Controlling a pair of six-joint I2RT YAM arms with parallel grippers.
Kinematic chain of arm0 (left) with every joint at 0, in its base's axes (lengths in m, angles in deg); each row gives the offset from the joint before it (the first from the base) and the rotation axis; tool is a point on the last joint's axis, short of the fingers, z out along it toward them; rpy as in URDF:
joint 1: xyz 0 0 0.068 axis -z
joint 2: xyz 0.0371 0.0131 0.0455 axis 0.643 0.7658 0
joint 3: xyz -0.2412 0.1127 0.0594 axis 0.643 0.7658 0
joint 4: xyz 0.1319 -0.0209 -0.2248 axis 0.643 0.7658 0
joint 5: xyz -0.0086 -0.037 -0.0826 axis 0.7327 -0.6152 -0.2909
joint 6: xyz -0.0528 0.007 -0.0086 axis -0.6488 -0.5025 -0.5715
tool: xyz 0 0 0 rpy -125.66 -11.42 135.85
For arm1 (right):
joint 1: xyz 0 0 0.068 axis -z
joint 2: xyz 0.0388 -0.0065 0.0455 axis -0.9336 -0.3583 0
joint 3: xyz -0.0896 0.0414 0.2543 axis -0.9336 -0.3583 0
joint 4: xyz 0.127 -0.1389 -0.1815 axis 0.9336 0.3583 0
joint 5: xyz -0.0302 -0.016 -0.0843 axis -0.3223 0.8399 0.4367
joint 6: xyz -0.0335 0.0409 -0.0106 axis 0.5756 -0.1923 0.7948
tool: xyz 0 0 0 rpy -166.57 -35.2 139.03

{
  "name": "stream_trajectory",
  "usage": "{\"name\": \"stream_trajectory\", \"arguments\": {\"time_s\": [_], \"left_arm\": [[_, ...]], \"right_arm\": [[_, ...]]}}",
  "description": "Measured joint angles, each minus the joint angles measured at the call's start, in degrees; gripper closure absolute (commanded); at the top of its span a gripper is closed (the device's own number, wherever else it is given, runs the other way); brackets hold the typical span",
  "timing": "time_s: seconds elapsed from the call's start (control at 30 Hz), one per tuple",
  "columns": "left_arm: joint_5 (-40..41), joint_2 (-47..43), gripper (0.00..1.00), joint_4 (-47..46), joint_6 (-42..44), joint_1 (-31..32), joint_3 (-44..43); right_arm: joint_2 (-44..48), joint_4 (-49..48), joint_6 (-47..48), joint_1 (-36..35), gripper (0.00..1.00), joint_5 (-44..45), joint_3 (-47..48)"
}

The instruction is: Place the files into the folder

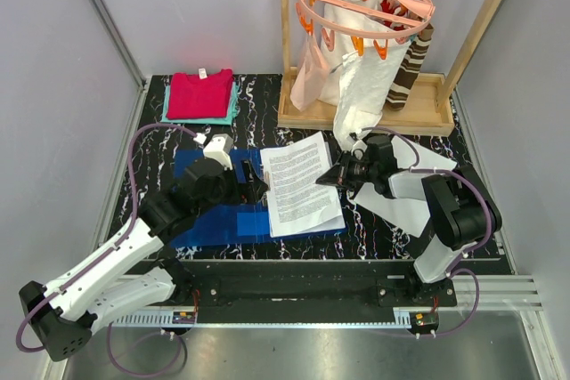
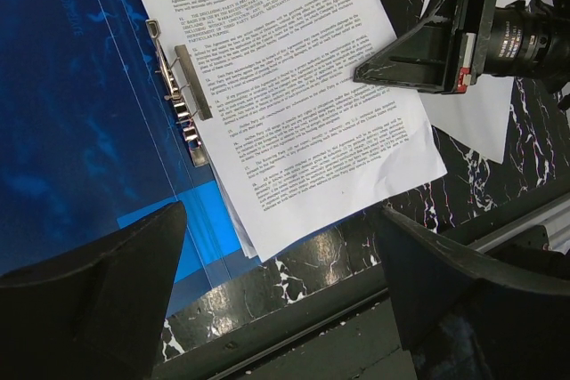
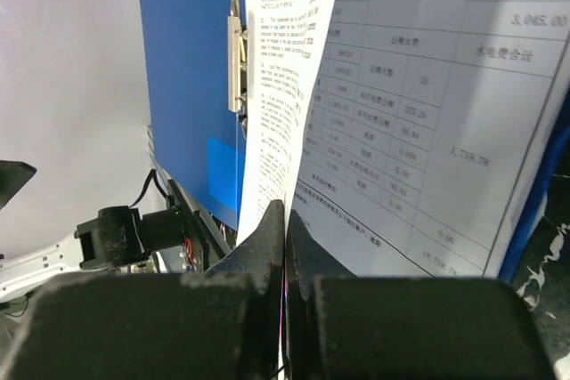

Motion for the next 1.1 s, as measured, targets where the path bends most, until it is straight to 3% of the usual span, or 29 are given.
{"name": "stream_trajectory", "arguments": {"time_s": [1.0, 1.1], "left_arm": [[-1.66, 0.0, 0.1, -0.24, -0.04, 0.0, 0.0], [-1.88, 0.0, 0.1, -0.48, -0.04, 0.0, 0.0]], "right_arm": [[0.0, -5.77, -4.2, -0.28, 1.0, 4.31, -4.66], [0.02, -5.29, -4.13, -0.76, 0.91, 5.01, -4.63]]}}
